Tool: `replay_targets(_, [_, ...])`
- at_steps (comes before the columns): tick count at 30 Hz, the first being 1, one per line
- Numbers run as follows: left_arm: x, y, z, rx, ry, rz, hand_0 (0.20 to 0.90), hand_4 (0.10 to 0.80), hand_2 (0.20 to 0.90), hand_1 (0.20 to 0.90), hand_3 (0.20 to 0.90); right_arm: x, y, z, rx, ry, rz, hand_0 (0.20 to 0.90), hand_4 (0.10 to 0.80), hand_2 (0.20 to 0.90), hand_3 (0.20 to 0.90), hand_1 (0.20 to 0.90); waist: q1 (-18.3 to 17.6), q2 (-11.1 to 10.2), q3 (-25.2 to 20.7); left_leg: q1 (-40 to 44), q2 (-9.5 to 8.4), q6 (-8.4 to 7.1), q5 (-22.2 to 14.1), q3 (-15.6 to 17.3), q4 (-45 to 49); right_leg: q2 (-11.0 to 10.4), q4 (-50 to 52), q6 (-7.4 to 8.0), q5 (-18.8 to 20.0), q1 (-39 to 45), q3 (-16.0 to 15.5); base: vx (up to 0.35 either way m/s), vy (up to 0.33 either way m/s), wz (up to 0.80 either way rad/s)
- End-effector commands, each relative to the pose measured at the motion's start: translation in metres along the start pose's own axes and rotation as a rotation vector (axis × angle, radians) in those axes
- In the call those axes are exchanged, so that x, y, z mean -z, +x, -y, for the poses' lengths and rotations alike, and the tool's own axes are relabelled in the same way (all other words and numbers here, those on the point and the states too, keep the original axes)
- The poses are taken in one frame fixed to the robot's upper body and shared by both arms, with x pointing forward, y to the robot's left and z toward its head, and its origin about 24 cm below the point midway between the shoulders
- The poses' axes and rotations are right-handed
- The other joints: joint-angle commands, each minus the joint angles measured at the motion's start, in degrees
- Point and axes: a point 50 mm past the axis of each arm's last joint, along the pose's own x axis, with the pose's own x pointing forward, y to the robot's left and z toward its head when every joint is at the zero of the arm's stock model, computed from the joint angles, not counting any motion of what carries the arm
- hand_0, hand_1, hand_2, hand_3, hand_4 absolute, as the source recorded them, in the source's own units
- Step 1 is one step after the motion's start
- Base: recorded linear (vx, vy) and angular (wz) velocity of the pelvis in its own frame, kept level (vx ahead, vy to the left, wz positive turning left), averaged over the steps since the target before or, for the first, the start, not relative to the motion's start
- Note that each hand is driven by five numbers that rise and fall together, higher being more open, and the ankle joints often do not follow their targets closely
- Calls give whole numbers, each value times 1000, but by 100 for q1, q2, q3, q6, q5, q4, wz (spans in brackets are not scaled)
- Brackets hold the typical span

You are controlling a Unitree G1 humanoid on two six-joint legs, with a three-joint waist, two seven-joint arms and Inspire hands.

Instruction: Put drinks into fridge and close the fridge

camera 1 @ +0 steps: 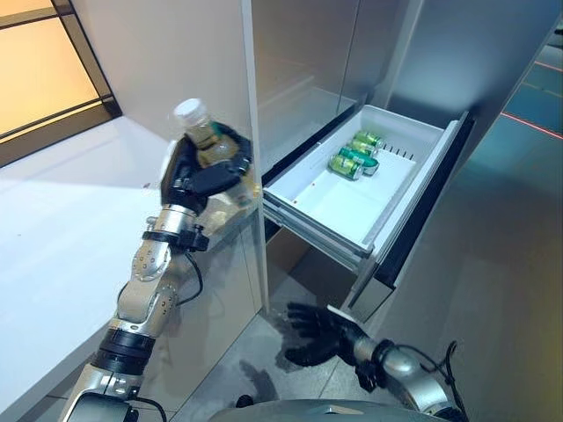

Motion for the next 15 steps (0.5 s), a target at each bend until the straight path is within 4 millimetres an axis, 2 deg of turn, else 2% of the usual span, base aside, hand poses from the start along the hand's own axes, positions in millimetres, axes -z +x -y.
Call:
replay_targets(1, [-68, 26, 23, 255, 41, 403, 300, 100, 300, 300, 200, -87, -9, 20, -42, -217, 302, 900, 800, 900, 900, 900, -26, 140, -102, 278, -385, 339, -806, 226, 39, 267, 675, 189, -445, -364, 185, -22, 7, -4])
replay_targets(5, [-56, 23, 32, 353, 1, 334, 300, 100, 300, 300, 200, -128, -20, 19, -101, -269, 430, 900, 800, 900, 900, 900, -32, 146, -104, 279, -381, 375, -807, 280, 36, 276, 645, 187, -409, -373, 256, -11, 3, -12])
replay_targets(9, [-43, 24, 39, 410, -25, 250, 300, 100, 300, 300, 200, -155, -26, 16, -137, -274, 533, 900, 800, 900, 900, 900, -52, 143, -118, 284, -377, 392, -817, 337, 48, 280, 620, 192, -369, -378, 295, -1, -7, -8])
replay_targets(15, [-28, 25, 46, 439, -1, 153, 300, 100, 300, 300, 200, -172, -33, 10, -221, -243, 588, 900, 800, 900, 900, 900, -97, 128, -149, 264, -381, 411, -820, 420, 64, 286, 588, 200, -324, -403, 331, 0, -3, -1])
